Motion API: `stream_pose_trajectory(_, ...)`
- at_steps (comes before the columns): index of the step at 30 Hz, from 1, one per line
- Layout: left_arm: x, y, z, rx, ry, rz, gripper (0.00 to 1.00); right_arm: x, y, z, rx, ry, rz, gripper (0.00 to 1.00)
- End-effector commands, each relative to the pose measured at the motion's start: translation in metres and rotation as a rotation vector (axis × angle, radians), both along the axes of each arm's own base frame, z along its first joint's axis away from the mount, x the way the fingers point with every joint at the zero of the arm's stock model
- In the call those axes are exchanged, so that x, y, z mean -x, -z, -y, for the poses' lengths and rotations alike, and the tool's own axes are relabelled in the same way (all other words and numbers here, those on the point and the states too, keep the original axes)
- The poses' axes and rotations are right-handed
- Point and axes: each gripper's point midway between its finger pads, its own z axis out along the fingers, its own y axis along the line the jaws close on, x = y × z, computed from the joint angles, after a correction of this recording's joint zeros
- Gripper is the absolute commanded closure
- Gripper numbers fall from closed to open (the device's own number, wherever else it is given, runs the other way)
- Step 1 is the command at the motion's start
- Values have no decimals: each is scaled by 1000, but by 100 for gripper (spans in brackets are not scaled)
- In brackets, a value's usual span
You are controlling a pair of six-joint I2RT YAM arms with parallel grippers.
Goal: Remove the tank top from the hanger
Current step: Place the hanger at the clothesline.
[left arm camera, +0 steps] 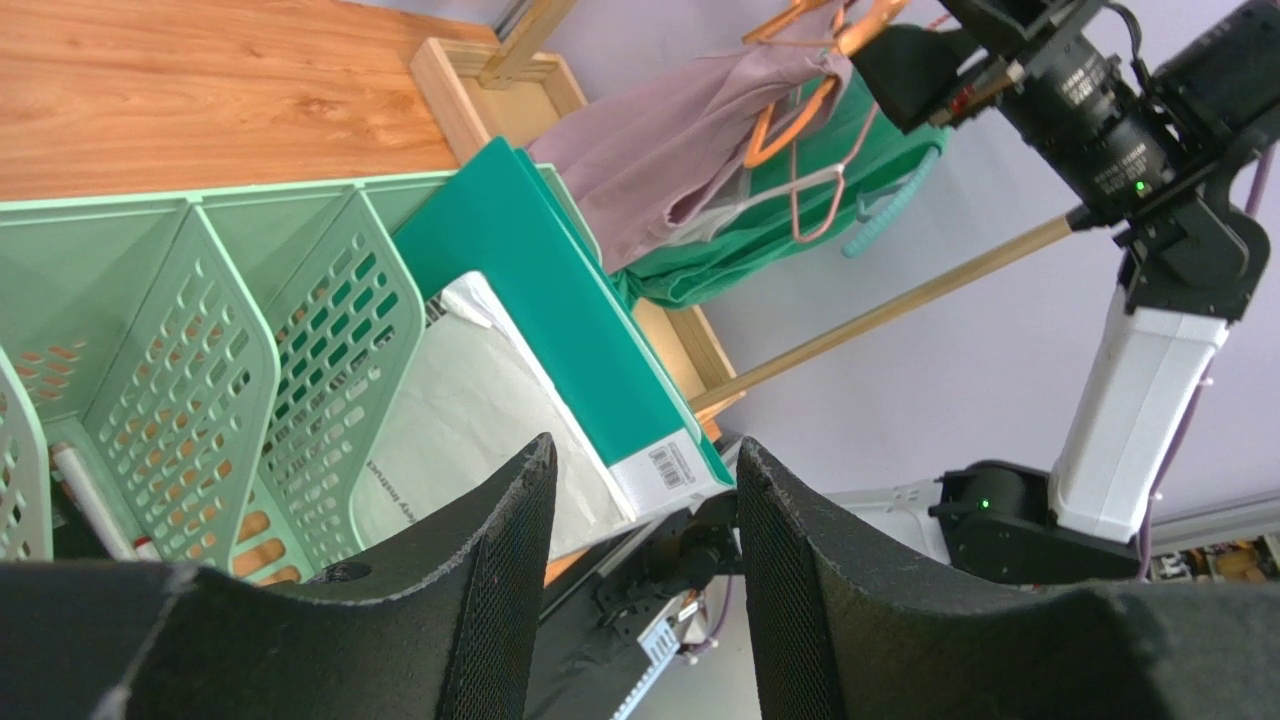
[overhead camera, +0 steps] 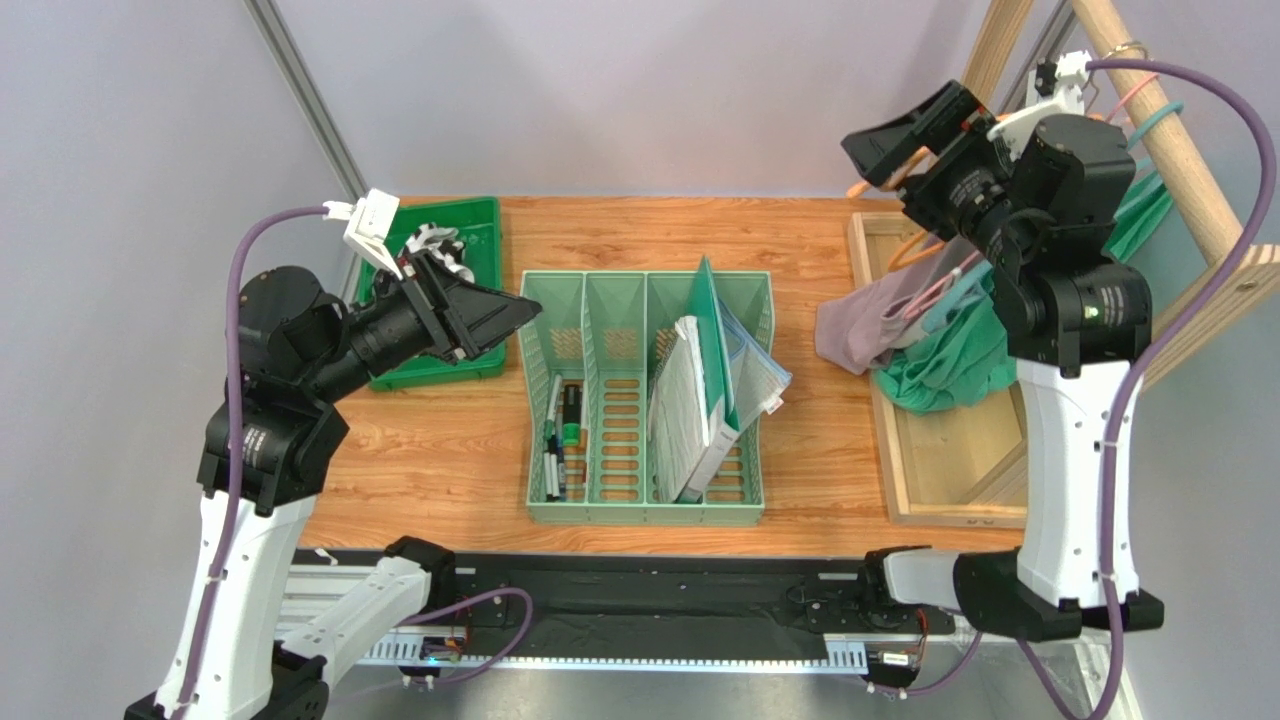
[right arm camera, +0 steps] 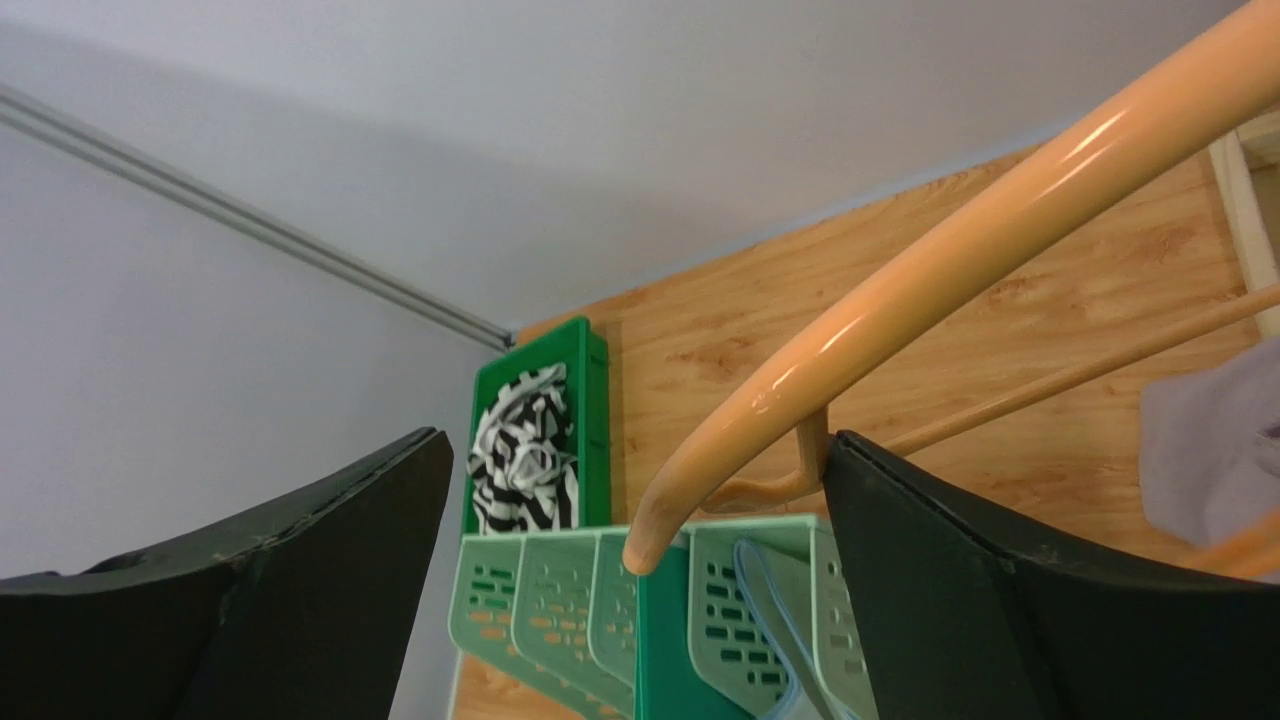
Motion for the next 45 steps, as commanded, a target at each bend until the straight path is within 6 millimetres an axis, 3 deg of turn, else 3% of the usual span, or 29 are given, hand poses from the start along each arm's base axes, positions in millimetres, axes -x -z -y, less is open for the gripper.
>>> stream_pose_trajectory(1, -5, -8, 5, 18, 19, 26, 47, 58, 1, -26, 38, -198, -8, 0)
stream_pose_trajectory(4, -9, -6, 7, 15, 29, 20, 47, 60, -5, -13, 111, -148, 21, 0)
stream_pose_trajectory(8, -15, -7, 11, 15, 45, 16, 47, 47, 10, 9, 116, -5, -47, 0)
stream_pose_trajectory(15, -20, -12, 14, 16, 52, 23, 47, 13, -3, 62, 33, 360, 37, 0)
stream_pose_trajectory(18, -21, -10, 14, 15, 51, 19, 47, -7, -8, 72, 61, 414, 69, 1)
stream_pose_trajectory(19, -21, -9, 14, 14, 49, 18, 47, -16, -8, 70, 62, 409, 75, 4)
stream_pose_trajectory(20, -21, -9, 14, 14, 49, 18, 47, -24, -13, 72, 49, 409, 94, 17)
stream_pose_trajectory(22, -22, -9, 14, 13, 49, 17, 47, -46, -13, 64, 42, 374, 101, 31)
stream_pose_trajectory(23, -23, -8, 15, 11, 51, 11, 47, -52, -17, 65, 33, 382, 116, 46)
stream_pose_trajectory(26, -25, -9, 16, 10, 54, 15, 47, -78, -16, 62, -2, 392, 107, 61)
stream_pose_trajectory(29, -27, -7, 16, 5, 51, 9, 47, -106, -17, 55, -21, 379, 105, 65)
stream_pose_trajectory(31, -27, -6, 16, 4, 51, 7, 47, -115, -28, 53, -37, 369, 132, 68)
stream_pose_trajectory(33, -28, -6, 16, 4, 48, 6, 47, -138, -18, 49, -44, 362, 111, 73)
stream_pose_trajectory(37, -30, -7, 16, 1, 47, 5, 47, -173, -17, 45, -100, 348, 127, 81)
stream_pose_trajectory(38, -30, -8, 16, -1, 47, 6, 47, -190, -13, 43, -142, 338, 125, 81)
stream_pose_trajectory(45, -30, -10, 13, -14, 33, 3, 47, -239, -22, 49, -291, 327, 218, 80)
